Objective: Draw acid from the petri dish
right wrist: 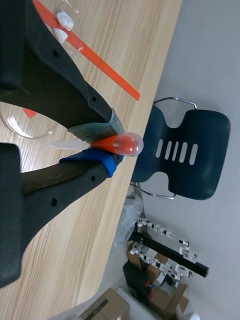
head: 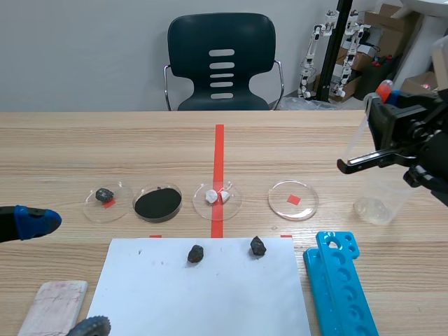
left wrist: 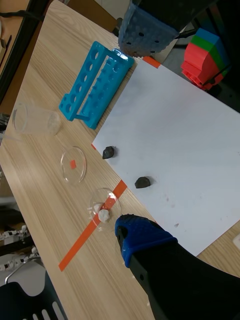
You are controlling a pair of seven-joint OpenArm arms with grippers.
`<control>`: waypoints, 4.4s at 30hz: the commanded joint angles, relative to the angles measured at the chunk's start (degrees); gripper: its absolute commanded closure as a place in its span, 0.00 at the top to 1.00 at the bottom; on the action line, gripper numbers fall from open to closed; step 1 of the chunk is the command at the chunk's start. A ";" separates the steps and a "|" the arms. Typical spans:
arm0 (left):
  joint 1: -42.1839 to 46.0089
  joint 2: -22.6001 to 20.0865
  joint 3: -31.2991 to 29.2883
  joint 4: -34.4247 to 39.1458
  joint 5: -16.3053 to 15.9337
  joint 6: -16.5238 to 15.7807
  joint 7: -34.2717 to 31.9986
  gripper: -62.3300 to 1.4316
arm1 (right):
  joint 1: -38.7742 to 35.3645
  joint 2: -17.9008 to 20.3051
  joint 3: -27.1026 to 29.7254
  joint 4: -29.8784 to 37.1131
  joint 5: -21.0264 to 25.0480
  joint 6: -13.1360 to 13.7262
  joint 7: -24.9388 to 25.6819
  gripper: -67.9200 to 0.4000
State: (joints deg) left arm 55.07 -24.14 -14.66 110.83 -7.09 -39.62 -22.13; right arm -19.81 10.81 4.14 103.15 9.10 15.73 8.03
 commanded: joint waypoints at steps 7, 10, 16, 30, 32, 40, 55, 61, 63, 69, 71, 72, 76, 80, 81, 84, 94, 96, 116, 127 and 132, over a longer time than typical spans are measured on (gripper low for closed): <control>0.28 -0.20 0.39 0.90 -0.76 -0.22 -0.94 1.00 | 4.66 0.24 0.26 -5.01 0.63 0.68 0.66 0.01; 0.28 -0.17 0.39 0.90 -0.76 -0.22 -0.94 1.00 | 6.62 0.11 0.26 -7.52 0.61 2.23 0.68 0.01; 0.28 -0.20 0.39 0.90 -0.76 -0.22 -0.94 1.00 | 10.05 -0.02 -1.16 -11.82 0.61 4.02 0.87 0.01; 0.28 -0.20 0.39 0.90 -0.76 -0.22 -0.94 1.00 | 12.52 -0.02 -6.08 -18.08 0.61 5.79 1.97 0.01; 0.28 -0.20 0.39 0.90 -0.76 -0.22 -0.94 1.00 | 12.52 -0.02 -6.51 -18.58 0.59 5.79 2.19 0.01; 0.28 -0.20 0.39 0.90 -0.76 -0.22 -0.94 1.00 | 12.55 -0.04 -6.84 -20.63 0.52 5.79 4.15 0.01; 0.28 -0.20 0.39 0.90 -0.76 -0.22 -0.94 1.00 | 13.49 -0.04 -6.84 -24.98 0.11 5.77 6.54 0.01; 0.28 -0.20 0.39 0.90 -0.76 -0.22 -0.94 1.00 | 13.49 -0.04 -6.84 -25.00 0.11 5.77 6.49 0.01; 0.28 -0.20 0.39 0.90 -0.76 -0.22 -0.94 1.00 | 13.46 -0.04 -6.84 -25.00 0.11 5.75 6.40 0.01; 0.28 -0.20 0.39 0.90 -0.76 -0.22 -0.94 1.00 | 13.46 -0.04 -6.84 -25.00 -0.09 5.73 5.79 0.01; 0.28 -0.20 0.39 0.90 -0.76 -0.22 -0.94 1.00 | 13.46 -0.04 -6.84 -25.00 -0.17 5.73 5.84 0.01; 0.28 -0.20 0.39 0.90 -0.76 -0.22 -0.94 1.00 | 13.46 -0.04 -6.84 -25.00 -0.42 5.73 5.86 0.01; 0.28 -0.20 0.39 0.90 -0.76 -0.22 -0.94 1.00 | 13.46 -0.04 -6.84 -25.03 -1.33 5.73 6.32 0.01; 0.28 -0.20 0.39 0.90 -0.76 -0.22 -0.94 1.00 | 13.46 -0.04 -6.84 -25.03 -1.36 5.73 6.91 0.01; 0.28 -0.20 0.39 0.90 -0.76 -0.22 -0.94 1.00 | 13.46 -0.04 -6.84 -25.03 -1.36 5.73 6.93 0.01; 0.28 -0.20 0.39 0.90 -0.76 -0.22 -0.94 1.00 | 13.49 -0.04 -6.84 -25.46 -1.36 5.68 7.32 0.01; 0.28 -0.20 0.39 0.90 -0.76 -0.22 -0.94 1.00 | 13.64 -0.02 -6.84 -27.85 -1.38 5.31 9.35 0.01; 0.28 -0.20 0.39 0.90 -0.76 -0.22 -0.94 1.00 | 13.64 -0.02 -6.84 -27.85 -1.38 5.31 9.51 0.01; 0.28 -0.20 0.39 0.90 -0.76 -0.22 -0.94 1.00 | 13.64 -0.02 -6.84 -27.85 -1.36 5.31 9.49 0.01; 0.28 -0.20 0.39 0.90 -0.76 -0.22 -0.94 1.00 | 13.64 -0.02 -6.84 -27.85 -1.36 5.31 9.49 0.01; 0.28 -0.20 0.39 0.90 -0.76 -0.22 -0.94 1.00 | 13.62 -0.02 -6.84 -27.85 -1.36 5.31 9.49 0.02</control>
State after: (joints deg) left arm 55.09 -24.14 -14.66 110.83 -7.09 -39.62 -22.13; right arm -7.33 10.79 -2.76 74.52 7.29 21.23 16.49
